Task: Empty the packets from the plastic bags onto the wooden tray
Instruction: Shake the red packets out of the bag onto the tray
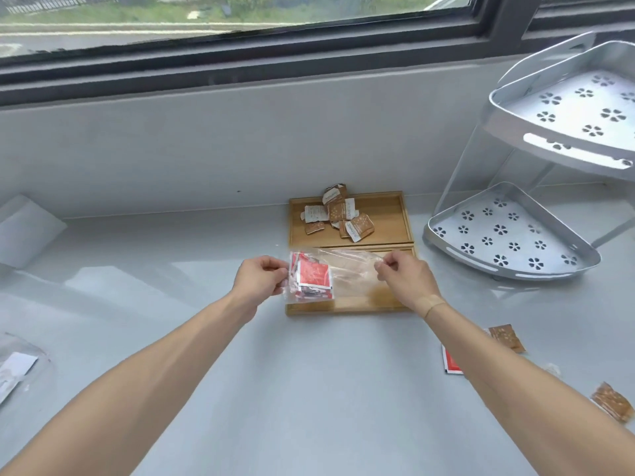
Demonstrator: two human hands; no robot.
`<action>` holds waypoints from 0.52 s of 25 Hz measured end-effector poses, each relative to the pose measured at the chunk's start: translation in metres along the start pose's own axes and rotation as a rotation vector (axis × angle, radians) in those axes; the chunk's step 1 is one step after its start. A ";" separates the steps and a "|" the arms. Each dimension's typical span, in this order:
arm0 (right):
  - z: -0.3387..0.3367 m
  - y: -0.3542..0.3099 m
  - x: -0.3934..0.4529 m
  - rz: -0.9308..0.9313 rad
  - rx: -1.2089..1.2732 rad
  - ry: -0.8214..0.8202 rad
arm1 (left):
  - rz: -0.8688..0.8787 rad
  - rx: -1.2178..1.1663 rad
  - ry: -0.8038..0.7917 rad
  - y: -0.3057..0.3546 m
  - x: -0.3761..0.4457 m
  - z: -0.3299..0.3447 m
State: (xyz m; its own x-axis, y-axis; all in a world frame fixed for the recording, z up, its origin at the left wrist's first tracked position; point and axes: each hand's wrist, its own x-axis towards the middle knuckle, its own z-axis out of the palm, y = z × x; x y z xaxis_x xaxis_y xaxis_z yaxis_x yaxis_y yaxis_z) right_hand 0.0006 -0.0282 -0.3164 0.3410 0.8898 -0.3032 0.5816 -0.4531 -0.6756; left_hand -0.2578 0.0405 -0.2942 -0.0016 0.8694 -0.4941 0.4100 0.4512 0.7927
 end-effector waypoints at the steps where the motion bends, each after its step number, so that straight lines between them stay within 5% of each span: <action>1: 0.003 0.003 0.007 0.028 0.021 -0.007 | 0.012 0.034 0.009 0.006 0.005 0.003; 13: 0.035 0.011 0.030 0.313 0.463 -0.161 | 0.323 0.258 -0.020 0.076 0.001 0.010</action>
State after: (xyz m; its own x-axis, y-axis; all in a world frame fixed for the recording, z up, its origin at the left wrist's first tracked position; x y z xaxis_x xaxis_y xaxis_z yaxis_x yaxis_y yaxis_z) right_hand -0.0083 -0.0048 -0.3566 0.3066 0.7309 -0.6097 0.0754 -0.6572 -0.7499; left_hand -0.2173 0.0734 -0.2375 0.1810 0.9530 -0.2430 0.6014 0.0883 0.7940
